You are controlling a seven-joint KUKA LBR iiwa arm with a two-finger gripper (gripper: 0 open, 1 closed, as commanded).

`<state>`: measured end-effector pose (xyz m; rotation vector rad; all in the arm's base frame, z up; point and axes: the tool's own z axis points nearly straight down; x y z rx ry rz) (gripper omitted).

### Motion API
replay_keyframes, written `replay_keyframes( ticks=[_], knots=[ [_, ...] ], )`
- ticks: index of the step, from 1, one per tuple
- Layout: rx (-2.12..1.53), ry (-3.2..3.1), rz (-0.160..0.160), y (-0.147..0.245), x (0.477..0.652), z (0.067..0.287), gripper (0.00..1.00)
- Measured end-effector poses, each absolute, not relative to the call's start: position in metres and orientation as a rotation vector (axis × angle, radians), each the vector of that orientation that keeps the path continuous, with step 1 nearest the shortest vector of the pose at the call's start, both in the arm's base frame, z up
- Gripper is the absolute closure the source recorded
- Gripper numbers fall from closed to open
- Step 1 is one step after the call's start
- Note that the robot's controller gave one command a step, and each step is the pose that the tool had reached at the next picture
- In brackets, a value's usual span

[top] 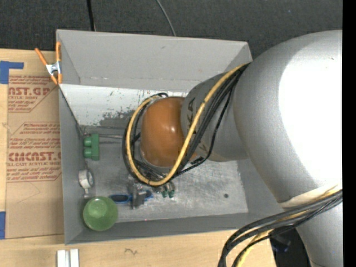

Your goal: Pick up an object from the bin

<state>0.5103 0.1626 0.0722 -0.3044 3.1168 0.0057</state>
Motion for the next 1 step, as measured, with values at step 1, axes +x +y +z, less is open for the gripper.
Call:
replay_keyframes(
  ticks=[1],
  knots=[
    [-0.694, 3.056, 0.001, 0.1527, 0.5109, 0.2056, 1.00]
  ],
)
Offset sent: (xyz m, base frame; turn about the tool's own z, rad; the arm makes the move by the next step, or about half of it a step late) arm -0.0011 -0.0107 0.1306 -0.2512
